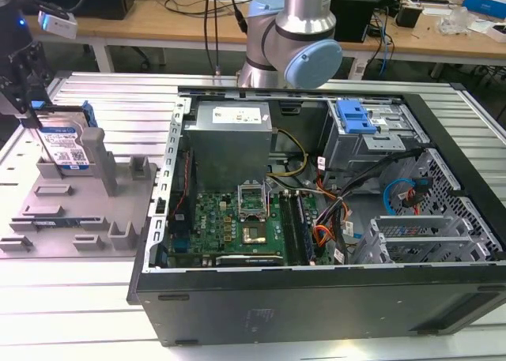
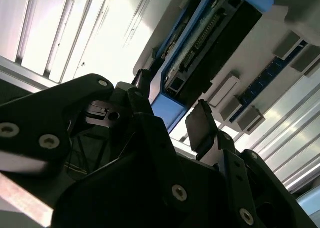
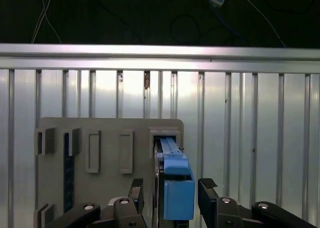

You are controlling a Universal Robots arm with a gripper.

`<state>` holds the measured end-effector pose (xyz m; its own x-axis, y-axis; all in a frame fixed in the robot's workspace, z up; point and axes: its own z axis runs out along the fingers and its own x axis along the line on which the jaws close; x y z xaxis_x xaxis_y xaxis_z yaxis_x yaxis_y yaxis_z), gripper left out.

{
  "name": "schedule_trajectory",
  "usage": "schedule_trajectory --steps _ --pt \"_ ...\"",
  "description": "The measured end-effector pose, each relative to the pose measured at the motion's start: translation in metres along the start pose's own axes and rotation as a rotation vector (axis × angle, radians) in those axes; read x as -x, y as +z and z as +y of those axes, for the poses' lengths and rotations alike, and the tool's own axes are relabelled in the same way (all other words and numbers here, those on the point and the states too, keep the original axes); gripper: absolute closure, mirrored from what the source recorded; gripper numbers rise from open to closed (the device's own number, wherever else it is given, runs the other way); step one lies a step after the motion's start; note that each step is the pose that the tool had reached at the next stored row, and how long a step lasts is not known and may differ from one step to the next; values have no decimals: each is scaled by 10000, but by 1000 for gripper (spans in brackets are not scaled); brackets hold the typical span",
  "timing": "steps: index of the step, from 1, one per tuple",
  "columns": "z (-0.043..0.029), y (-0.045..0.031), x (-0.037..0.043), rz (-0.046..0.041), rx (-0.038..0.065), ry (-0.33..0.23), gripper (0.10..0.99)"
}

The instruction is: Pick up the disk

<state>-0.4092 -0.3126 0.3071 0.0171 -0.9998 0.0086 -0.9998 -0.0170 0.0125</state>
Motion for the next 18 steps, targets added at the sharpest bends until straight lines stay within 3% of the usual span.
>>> schedule_trajectory --steps 10,12,14,15,18 --pt "-1 67 2 1 1 -38 529" --pt "-1 70 2 1 -2 -38 608" --pt "-1 71 3 0 -10 -38 608" --pt "-1 72 3 0 -13 -38 678" --pt "-1 71 3 1 -15 -38 678"
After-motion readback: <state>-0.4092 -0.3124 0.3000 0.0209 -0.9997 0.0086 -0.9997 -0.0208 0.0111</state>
